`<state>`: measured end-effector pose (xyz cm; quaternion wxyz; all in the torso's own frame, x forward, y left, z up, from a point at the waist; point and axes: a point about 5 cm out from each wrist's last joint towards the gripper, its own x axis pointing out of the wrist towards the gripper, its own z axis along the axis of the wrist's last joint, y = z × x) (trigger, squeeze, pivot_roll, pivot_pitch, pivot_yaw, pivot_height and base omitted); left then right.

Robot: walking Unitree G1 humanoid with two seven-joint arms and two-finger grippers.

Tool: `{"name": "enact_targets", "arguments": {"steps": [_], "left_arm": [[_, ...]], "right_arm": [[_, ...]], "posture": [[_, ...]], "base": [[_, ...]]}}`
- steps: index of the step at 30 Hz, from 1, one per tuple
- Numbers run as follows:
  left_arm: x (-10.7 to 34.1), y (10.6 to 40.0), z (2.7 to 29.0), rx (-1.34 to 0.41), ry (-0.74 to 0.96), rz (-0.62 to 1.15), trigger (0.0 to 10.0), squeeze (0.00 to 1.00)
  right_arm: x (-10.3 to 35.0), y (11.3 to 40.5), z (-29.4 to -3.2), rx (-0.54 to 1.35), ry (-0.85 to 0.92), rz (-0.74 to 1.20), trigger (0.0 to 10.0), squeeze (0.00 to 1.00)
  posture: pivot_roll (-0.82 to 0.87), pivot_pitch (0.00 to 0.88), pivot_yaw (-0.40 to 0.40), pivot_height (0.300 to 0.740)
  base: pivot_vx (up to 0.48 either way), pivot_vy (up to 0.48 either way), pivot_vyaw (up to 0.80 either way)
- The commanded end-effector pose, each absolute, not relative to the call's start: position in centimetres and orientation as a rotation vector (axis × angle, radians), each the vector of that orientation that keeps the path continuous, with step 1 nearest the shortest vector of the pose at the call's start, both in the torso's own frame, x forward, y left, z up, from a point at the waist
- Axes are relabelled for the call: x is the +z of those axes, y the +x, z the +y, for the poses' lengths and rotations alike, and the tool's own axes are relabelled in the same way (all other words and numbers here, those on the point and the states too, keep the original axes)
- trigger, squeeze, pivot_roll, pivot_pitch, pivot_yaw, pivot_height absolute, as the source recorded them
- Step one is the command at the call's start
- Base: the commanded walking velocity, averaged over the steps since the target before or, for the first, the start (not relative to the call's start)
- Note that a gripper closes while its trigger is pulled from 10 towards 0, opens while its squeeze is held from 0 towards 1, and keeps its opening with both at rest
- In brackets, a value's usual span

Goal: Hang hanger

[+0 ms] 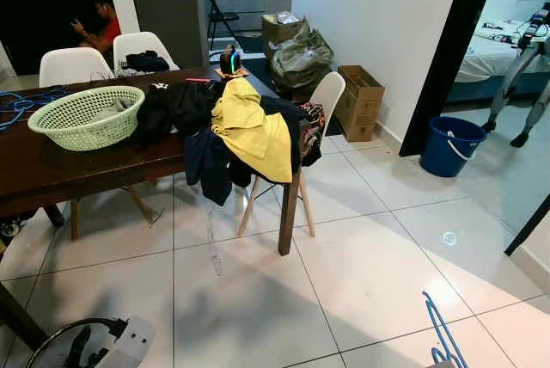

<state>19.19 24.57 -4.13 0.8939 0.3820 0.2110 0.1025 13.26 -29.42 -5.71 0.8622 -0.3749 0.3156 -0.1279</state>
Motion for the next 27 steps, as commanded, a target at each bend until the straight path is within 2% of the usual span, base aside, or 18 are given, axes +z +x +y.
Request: {"name": "enact_targets", "arguments": {"steps": [1,27], "left_arm": [[-4.42,19.05,24.4,0.199,0.798,0.458,10.0,0.0],[-4.42,19.26,24.14,0.197,0.797,0.457,10.0,0.0]], "right_arm": [[-5.8,13.34,-29.36,-0.272,-0.78,0.674,10.0,0.0],[-5.7,13.5,-29.54,-0.273,-0.78,0.676,10.0,0.0]], "posture": [[0.0,0.0,-0.003,0.74],[0.01,0.0,-0.008,0.74]], "base": [[0.0,0.0,0.0],[0.0,0.0,0.0]]}}
